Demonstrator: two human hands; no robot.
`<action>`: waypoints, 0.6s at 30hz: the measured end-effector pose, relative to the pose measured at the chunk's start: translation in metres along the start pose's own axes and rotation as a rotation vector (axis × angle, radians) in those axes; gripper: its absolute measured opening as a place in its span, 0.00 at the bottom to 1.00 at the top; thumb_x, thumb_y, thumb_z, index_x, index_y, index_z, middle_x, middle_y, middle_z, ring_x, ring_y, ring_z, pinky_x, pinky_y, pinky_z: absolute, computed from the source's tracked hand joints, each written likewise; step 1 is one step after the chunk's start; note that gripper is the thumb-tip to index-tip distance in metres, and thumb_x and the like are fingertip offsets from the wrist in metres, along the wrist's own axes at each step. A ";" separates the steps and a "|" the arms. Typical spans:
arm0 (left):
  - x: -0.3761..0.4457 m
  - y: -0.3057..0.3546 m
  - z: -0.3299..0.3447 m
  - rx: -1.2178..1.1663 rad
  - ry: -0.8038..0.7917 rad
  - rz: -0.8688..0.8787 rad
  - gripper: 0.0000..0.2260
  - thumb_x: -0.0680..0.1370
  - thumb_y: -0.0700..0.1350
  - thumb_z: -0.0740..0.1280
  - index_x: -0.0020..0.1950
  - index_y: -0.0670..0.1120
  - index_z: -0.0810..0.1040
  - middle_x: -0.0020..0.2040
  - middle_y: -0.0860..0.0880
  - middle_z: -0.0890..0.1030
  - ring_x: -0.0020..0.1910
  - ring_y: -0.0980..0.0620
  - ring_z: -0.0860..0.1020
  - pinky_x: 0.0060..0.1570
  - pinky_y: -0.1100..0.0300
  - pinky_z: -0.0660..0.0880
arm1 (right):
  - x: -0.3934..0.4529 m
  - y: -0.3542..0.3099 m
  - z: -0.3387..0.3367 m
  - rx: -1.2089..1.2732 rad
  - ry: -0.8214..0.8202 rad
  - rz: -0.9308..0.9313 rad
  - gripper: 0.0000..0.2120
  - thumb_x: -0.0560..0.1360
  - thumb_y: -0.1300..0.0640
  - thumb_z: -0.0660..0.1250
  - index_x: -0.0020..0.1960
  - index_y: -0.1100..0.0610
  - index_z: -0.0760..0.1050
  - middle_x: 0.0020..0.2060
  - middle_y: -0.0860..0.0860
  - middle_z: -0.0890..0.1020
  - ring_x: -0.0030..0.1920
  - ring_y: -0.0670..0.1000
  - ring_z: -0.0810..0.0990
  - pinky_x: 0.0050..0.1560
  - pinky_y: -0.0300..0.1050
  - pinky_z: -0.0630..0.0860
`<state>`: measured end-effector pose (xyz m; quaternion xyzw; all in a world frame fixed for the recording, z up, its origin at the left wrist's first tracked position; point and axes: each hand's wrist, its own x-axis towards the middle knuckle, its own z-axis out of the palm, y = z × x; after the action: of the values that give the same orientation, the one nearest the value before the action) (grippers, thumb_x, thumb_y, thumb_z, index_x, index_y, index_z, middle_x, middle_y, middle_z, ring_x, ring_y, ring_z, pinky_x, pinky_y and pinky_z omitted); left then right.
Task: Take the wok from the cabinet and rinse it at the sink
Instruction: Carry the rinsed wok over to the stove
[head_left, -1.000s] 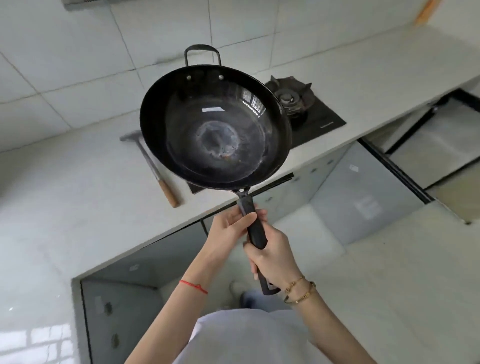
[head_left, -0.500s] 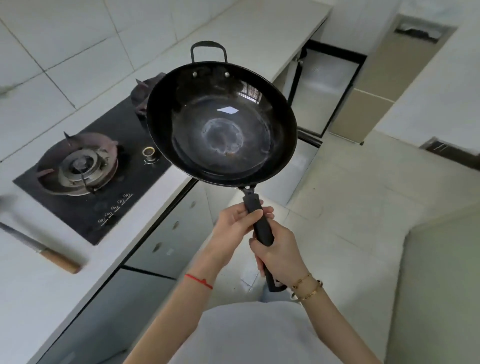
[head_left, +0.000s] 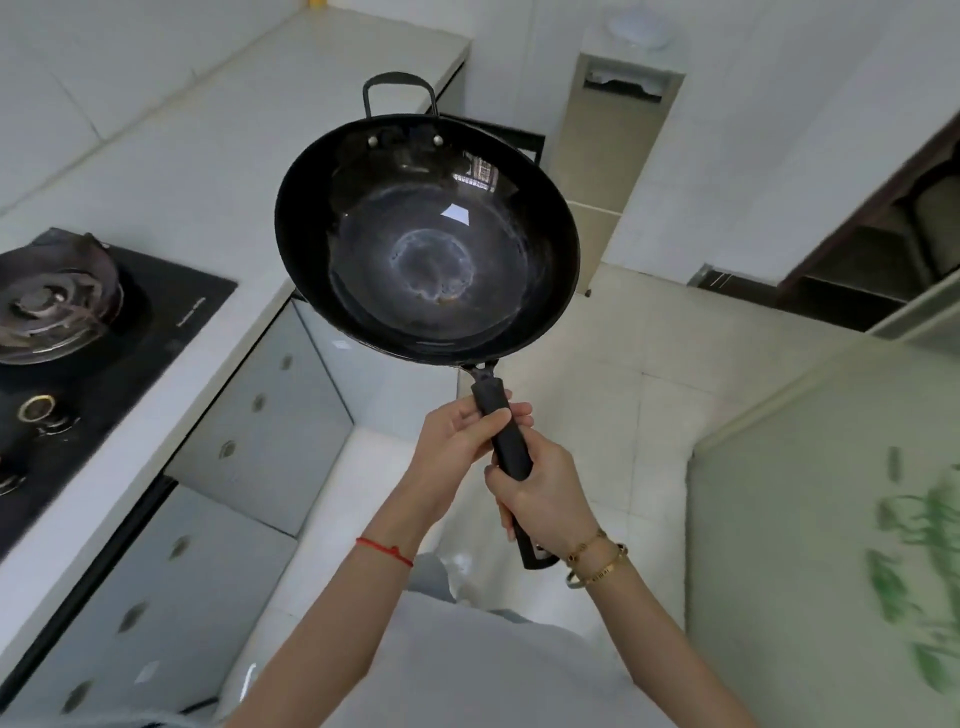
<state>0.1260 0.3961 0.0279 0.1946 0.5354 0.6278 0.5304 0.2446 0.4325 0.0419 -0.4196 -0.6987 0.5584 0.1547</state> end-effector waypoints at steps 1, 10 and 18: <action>0.015 0.001 0.009 0.007 -0.009 -0.006 0.12 0.79 0.35 0.65 0.63 0.37 0.77 0.54 0.42 0.85 0.54 0.46 0.84 0.56 0.58 0.79 | 0.011 0.003 -0.012 0.006 0.013 0.001 0.08 0.74 0.67 0.66 0.42 0.56 0.71 0.28 0.54 0.75 0.19 0.49 0.74 0.22 0.41 0.73; 0.163 0.009 0.069 0.036 -0.060 -0.020 0.11 0.79 0.35 0.64 0.62 0.36 0.77 0.55 0.41 0.85 0.55 0.46 0.83 0.59 0.56 0.79 | 0.134 0.023 -0.097 0.015 0.079 -0.005 0.09 0.74 0.65 0.67 0.42 0.53 0.71 0.29 0.52 0.75 0.19 0.45 0.73 0.24 0.39 0.75; 0.316 0.040 0.120 -0.013 -0.056 -0.019 0.13 0.79 0.35 0.64 0.64 0.36 0.76 0.54 0.42 0.85 0.55 0.47 0.83 0.56 0.59 0.79 | 0.279 0.019 -0.188 -0.070 0.047 -0.005 0.04 0.74 0.64 0.67 0.45 0.59 0.71 0.28 0.53 0.76 0.19 0.47 0.74 0.23 0.42 0.76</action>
<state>0.0912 0.7335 0.0030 0.2035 0.5179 0.6207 0.5524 0.2138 0.7670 0.0157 -0.4361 -0.7151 0.5231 0.1577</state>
